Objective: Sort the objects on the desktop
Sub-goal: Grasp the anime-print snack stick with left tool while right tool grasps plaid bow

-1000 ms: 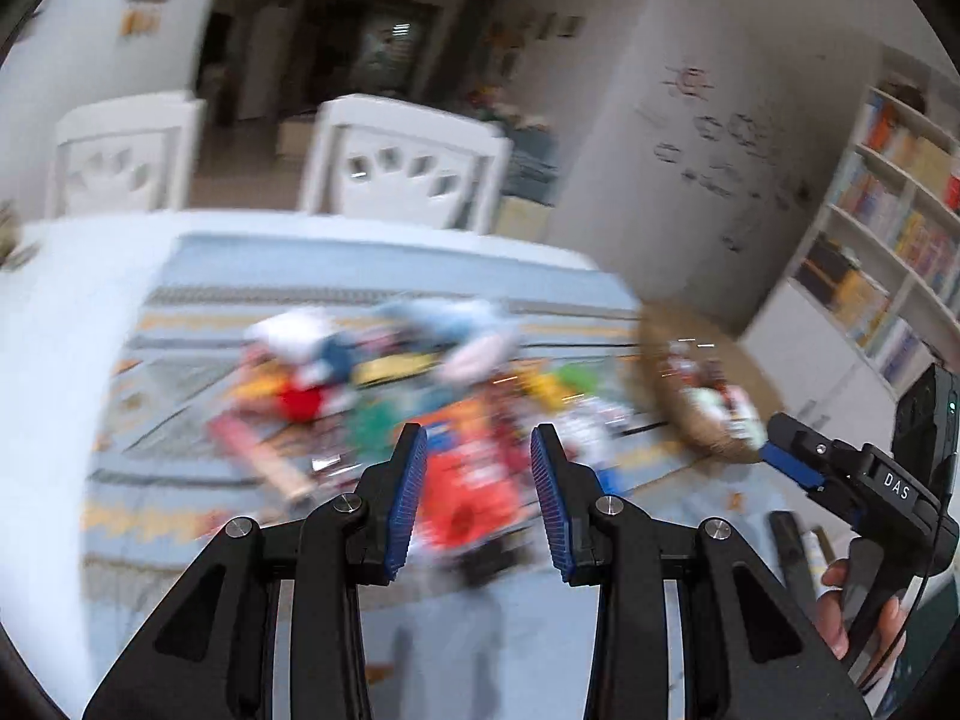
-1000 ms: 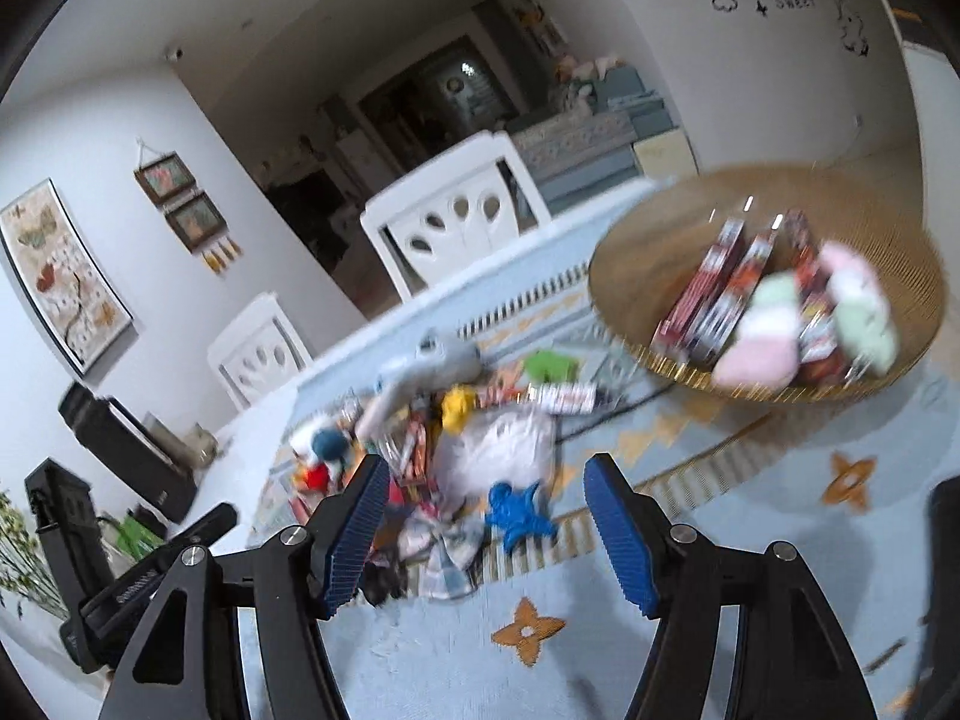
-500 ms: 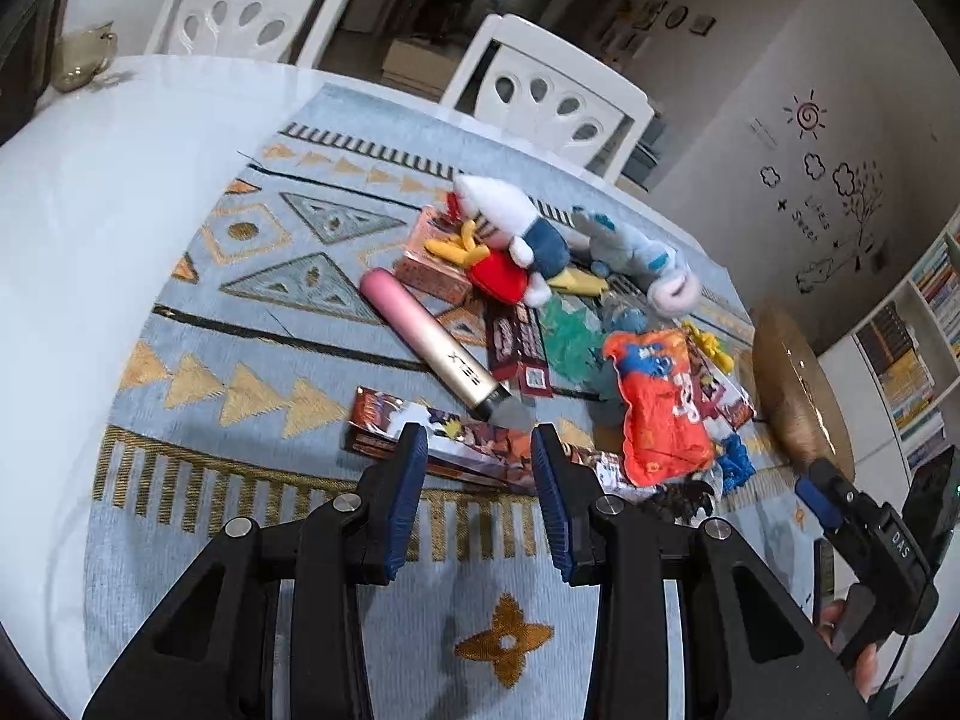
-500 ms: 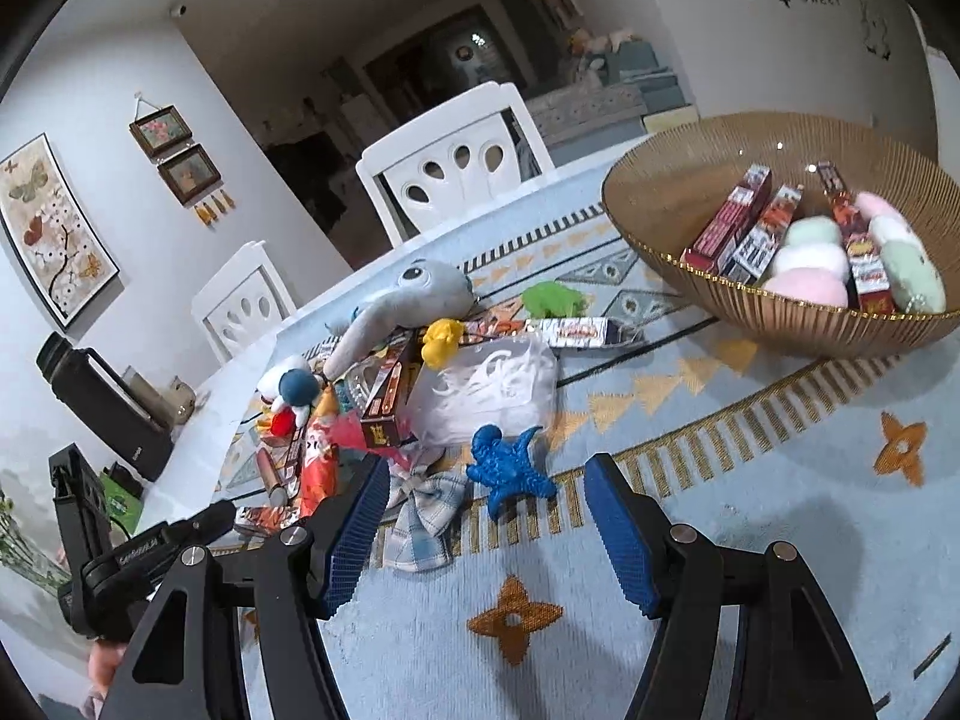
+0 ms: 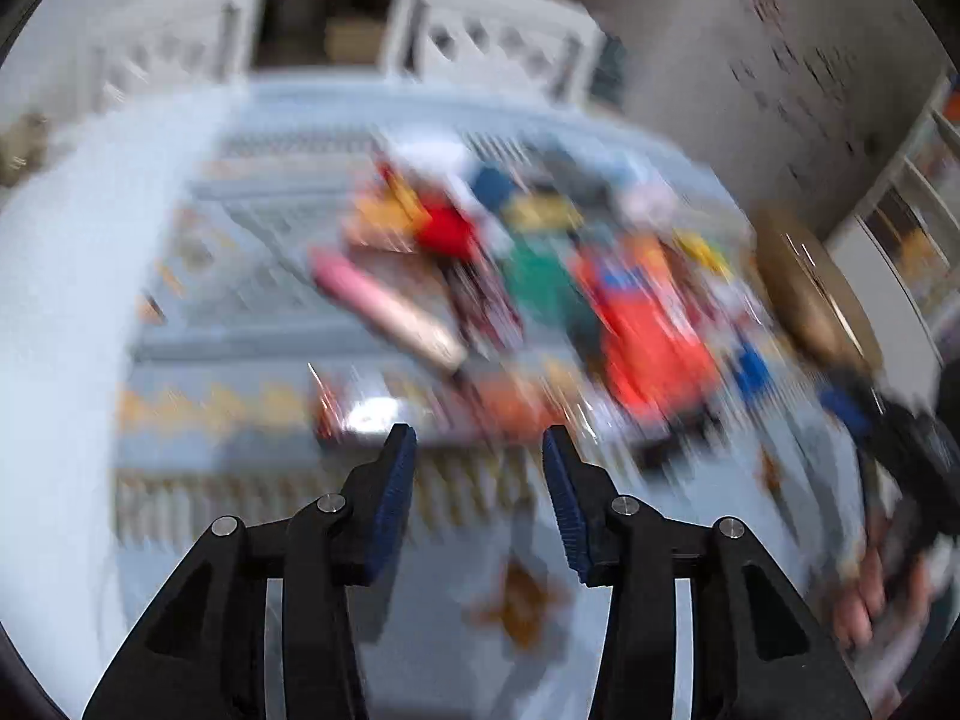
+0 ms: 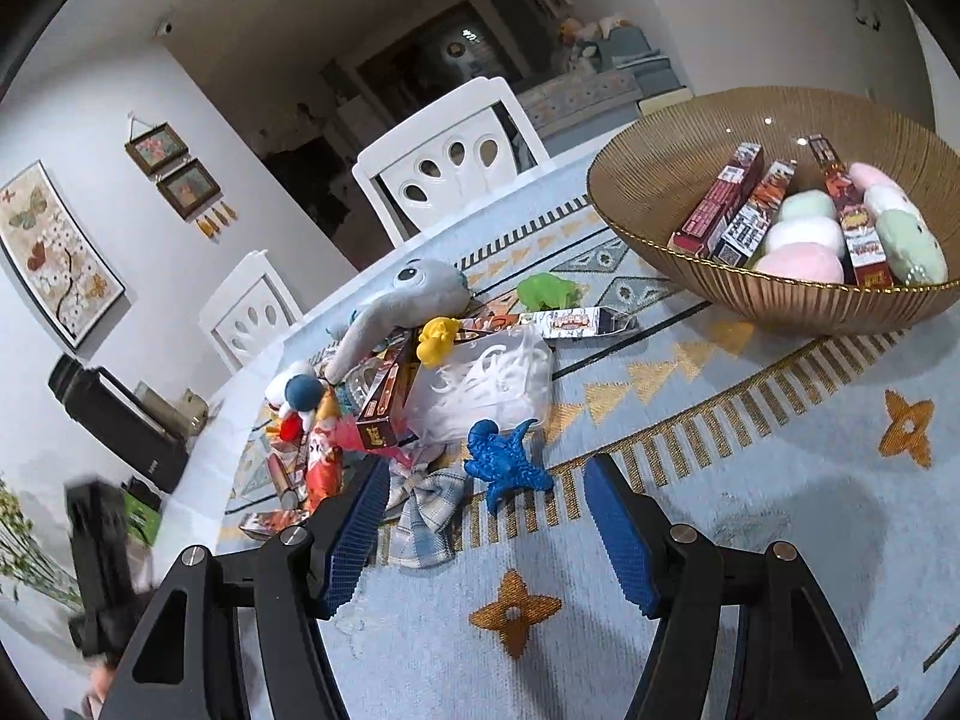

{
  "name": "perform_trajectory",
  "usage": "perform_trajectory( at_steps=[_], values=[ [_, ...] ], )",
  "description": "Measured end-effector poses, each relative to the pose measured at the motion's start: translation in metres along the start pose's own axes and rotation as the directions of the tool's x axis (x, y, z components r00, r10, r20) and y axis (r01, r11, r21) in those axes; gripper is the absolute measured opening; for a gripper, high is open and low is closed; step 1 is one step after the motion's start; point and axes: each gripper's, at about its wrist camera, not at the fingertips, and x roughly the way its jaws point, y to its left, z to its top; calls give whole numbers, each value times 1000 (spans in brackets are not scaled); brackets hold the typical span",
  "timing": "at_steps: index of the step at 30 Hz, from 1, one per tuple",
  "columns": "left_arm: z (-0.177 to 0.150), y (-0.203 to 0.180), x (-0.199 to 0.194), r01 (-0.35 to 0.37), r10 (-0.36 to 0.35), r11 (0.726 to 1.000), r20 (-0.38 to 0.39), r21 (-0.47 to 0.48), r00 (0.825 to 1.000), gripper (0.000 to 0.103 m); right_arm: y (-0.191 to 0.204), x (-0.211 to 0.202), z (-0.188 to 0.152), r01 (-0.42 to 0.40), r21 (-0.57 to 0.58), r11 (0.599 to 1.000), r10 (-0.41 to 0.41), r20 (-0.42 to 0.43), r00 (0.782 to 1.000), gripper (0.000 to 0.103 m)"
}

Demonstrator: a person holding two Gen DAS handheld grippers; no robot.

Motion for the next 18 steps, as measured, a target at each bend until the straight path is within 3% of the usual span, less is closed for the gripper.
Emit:
perform_trajectory(
  at_steps=[2, 5, 8, 12, 18],
  values=[
    [-14, -7, 5, 29, -28, 999, -95, 17, 995, 42, -1, -1, 0, -4, 5, 1000, 4, 5, 1000, 66],
    [-11, -15, -15, -76, 73, 993, 33, 86, 997, 42, 0, -3, 0, -1, 1, 1000, 1, 11, 1000, 66],
    [14, -1, -26, -125, 118, 991, 119, 53, 986, 46, -2, -3, 0, -3, 6, 1000, 3, 10, 1000, 66],
    [41, 28, 3, -174, 173, 985, 33, 19, 984, 50, -5, -4, 1, -9, 24, 1000, 8, 14, 1000, 66],
    [30, 37, 17, -69, 69, 998, -28, 12, 997, 50, -8, -2, 1, -24, 41, 999, 24, -5, 1000, 66]
  ],
)
